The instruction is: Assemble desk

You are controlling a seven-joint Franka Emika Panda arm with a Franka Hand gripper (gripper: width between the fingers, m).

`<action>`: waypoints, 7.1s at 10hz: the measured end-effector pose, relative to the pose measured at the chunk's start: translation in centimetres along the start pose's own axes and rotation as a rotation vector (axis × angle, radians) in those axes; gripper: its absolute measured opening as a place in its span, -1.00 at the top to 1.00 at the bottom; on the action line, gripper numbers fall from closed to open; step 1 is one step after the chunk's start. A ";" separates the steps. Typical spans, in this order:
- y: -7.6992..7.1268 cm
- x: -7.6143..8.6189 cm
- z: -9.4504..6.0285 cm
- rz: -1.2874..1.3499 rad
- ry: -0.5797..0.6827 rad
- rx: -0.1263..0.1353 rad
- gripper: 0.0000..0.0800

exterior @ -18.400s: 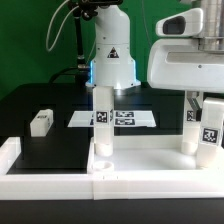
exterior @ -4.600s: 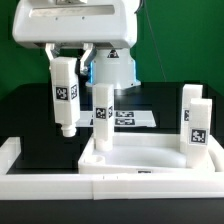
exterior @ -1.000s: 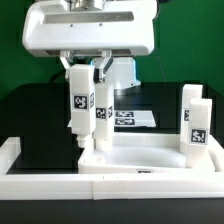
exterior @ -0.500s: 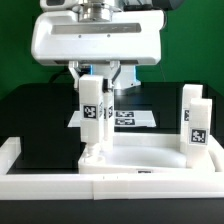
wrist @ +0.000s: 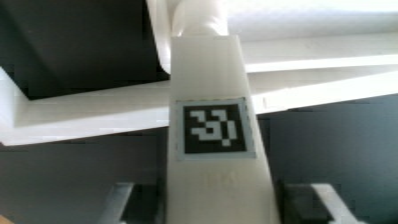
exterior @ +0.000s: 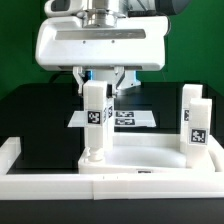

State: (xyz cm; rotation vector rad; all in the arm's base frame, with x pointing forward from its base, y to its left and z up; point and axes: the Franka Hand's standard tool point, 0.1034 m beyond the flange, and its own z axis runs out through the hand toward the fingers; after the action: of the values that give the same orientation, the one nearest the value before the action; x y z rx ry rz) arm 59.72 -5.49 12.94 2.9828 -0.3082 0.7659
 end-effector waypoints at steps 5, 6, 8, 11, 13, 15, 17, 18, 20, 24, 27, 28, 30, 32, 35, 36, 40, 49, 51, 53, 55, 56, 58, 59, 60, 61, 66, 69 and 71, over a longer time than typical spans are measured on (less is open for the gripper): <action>0.2 -0.7 1.3 -0.007 -0.008 -0.013 0.28; 0.2 -0.8 1.4 -0.009 -0.005 -0.015 0.28; 0.2 -0.9 1.4 -0.019 0.031 -0.028 0.28; 0.7 -1.0 1.4 -0.017 0.026 -0.031 0.02; 0.7 -1.0 1.4 -0.017 0.026 -0.031 -0.32; 0.7 -1.1 1.5 -0.017 0.025 -0.031 -0.53; 0.7 -1.1 1.5 -0.018 0.024 -0.032 -0.61; 0.7 -1.1 1.5 -0.018 0.024 -0.032 -0.62; 0.5 -1.2 1.1 -0.003 -0.045 -0.001 -0.62; 0.0 -0.5 0.4 0.052 -0.245 0.085 -0.62; 1.3 -0.2 1.9 0.060 -0.489 0.076 -0.62; 1.2 0.2 2.0 0.070 -0.500 0.068 -0.62; 1.3 0.2 2.1 0.072 -0.493 0.066 -0.56; 1.2 0.1 2.1 0.210 -0.497 0.033 0.28; 1.1 0.1 2.1 0.411 -0.501 -0.017 0.28; 1.1 0.1 2.2 0.496 -0.501 -0.039 0.28; -0.6 1.0 2.8 1.237 -0.423 -0.124 0.28; -1.5 -0.2 2.9 0.799 -0.441 -0.040 -0.59; -1.4 -0.2 2.9 0.656 -0.439 -0.008 -0.62; -1.2 -0.3 2.6 0.310 -0.492 0.081 -0.62; -1.9 -0.6 2.8 0.118 -0.568 0.148 -0.62; -1.7 -0.4 2.9 0.139 -0.559 0.140 -0.62; -1.7 -0.5 2.9 0.199 -0.564 0.123 -0.31; -1.7 -0.5 2.9 0.254 -0.568 0.107 -0.31; -1.7 -0.5 2.9 0.314 -0.572 0.090 0.10; -1.7 -0.5 2.9 0.378 -0.576 0.071 0.10; -1.7 -0.5 2.9 0.502 -0.583 0.034 0.99; -1.9 -0.5 1.8 0.228 -0.622 0.108 0.99; -1.8 0.2 0.3 -0.034 -0.617 0.148 0.45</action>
Offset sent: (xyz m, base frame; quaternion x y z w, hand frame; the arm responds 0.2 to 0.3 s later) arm 0.0078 0.0022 -0.0094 0.0034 0.0136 0.0077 0.9999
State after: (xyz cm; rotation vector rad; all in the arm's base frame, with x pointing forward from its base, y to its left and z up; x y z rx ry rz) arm 60.38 -3.75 12.77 3.2783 -0.2219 -0.1660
